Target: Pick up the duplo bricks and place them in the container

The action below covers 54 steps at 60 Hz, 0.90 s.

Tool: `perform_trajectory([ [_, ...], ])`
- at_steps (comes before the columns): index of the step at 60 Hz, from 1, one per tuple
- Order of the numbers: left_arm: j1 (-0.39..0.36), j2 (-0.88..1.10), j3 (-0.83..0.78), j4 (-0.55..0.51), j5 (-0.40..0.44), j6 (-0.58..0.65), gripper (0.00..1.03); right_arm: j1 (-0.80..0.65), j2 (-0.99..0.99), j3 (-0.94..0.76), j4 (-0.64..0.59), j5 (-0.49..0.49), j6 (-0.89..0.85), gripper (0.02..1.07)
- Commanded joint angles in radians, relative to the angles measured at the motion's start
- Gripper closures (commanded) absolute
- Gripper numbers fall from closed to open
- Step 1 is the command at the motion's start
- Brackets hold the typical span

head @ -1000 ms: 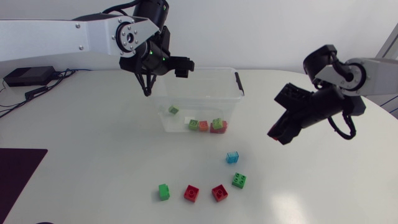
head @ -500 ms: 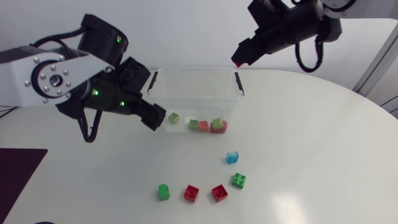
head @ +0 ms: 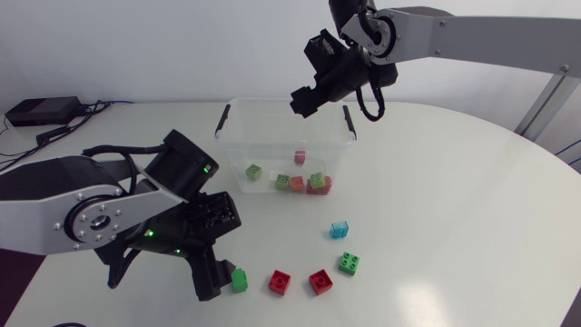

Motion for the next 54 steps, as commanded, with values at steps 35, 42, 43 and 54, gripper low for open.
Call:
perform_trajectory([
  [35,-0.091,0.262,-0.022,0.015,0.004,-0.015,0.19,0.070,-0.594,-0.667,-0.013,0.014,0.032,0.07],
  [42,-0.089,0.306,0.000,0.030,0.003,-0.026,0.27,0.110,-0.664,-0.818,-0.029,0.011,0.021,0.07],
  [43,-0.089,0.309,0.003,0.032,0.003,-0.026,0.31,0.116,-0.669,-0.835,-0.030,0.011,0.019,0.07],
  [54,-0.085,0.325,0.009,0.075,0.004,-0.034,0.80,0.179,-0.687,-0.983,-0.038,0.012,-0.018,0.07],
])
